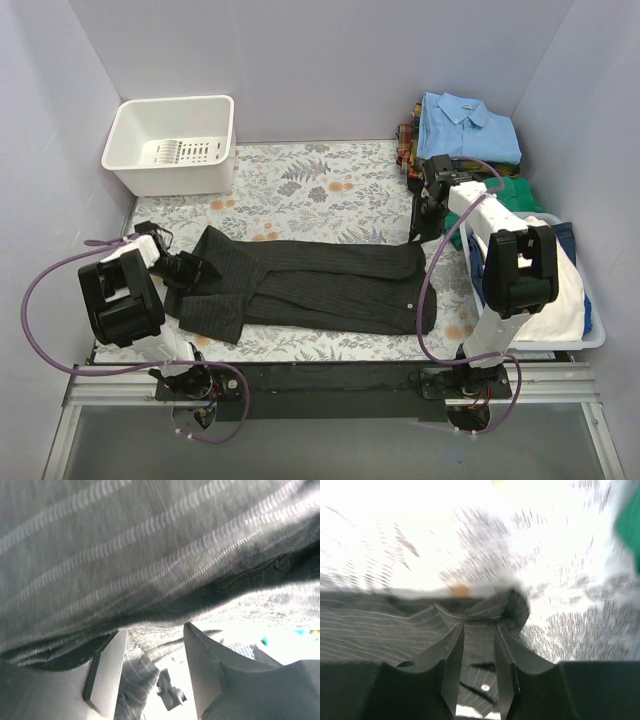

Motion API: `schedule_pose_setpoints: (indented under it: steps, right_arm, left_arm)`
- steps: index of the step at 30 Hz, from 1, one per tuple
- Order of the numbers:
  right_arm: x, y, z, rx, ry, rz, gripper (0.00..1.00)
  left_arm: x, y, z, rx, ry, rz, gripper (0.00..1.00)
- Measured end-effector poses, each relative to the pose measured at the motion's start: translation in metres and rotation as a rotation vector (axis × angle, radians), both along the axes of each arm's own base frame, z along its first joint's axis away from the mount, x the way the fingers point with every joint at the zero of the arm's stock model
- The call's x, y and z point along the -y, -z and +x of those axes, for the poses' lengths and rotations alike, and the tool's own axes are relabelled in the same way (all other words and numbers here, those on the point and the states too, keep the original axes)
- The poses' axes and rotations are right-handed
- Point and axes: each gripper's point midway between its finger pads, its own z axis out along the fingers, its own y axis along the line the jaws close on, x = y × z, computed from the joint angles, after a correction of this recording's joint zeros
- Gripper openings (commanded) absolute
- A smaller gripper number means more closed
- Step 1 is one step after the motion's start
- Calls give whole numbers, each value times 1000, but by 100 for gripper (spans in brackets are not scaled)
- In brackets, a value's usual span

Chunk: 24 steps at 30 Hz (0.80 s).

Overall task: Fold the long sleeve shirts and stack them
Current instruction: Fold the shirt

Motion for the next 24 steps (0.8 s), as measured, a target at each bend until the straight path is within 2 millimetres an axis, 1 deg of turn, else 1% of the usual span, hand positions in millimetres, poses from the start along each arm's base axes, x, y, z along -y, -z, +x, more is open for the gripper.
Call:
schedule_pose_setpoints:
  steps: [1, 2, 4, 5, 6, 7, 9, 10, 12, 13, 15, 17, 18, 20, 22, 24]
  right_arm:
    - [-3, -8, 13, 33, -2, 10, 38]
    - [-8, -22, 29, 80, -8, 26, 38]
    - [-10, -32, 37, 109, -15, 37, 38]
    - [-11, -35, 38, 115, -18, 42, 38]
    - [-12, -36, 38, 116, -22, 45, 38]
    - [-13, -36, 38, 115, -26, 51, 38]
    - [-16, -36, 35, 105, -36, 59, 38]
    - [-17, -36, 33, 99, -42, 61, 38]
    - [-23, -37, 31, 93, -58, 63, 38]
    - [-27, -38, 30, 91, -72, 64, 38]
    - [-43, -38, 30, 94, -116, 71, 38]
    - [-64, -37, 25, 92, -177, 82, 38]
    - [-72, -36, 22, 87, -202, 86, 38]
    - [-95, -32, 10, 72, -287, 99, 39]
    - [-113, -30, 2, 65, -363, 105, 40]
    - [-138, -32, -6, 75, -482, 105, 40]
  left_arm:
    - [-5, 0, 4, 7, 1, 24, 49]
    - [-15, -2, 12, 27, 3, 79, 50]
    - [-32, -7, 22, 55, 3, 169, 54]
    - [-41, -13, 29, 78, 0, 214, 57]
    - [-47, -20, 35, 103, -5, 247, 58]
    - [-54, -31, 42, 146, -11, 284, 59]
    - [-62, -62, 58, 265, -25, 336, 59]
    - [-63, -79, 65, 327, -29, 352, 59]
    - [-62, -104, 75, 434, -27, 360, 58]
    - [-60, -113, 79, 476, -19, 355, 57]
    - [-55, -117, 84, 513, -1, 330, 56]
    - [-50, -110, 85, 509, 20, 301, 56]
    - [-48, -105, 82, 498, 28, 291, 56]
    - [-44, -99, 77, 482, 40, 280, 57]
    - [-43, -98, 74, 478, 42, 280, 57]
    - [-44, -102, 74, 486, 36, 290, 58]
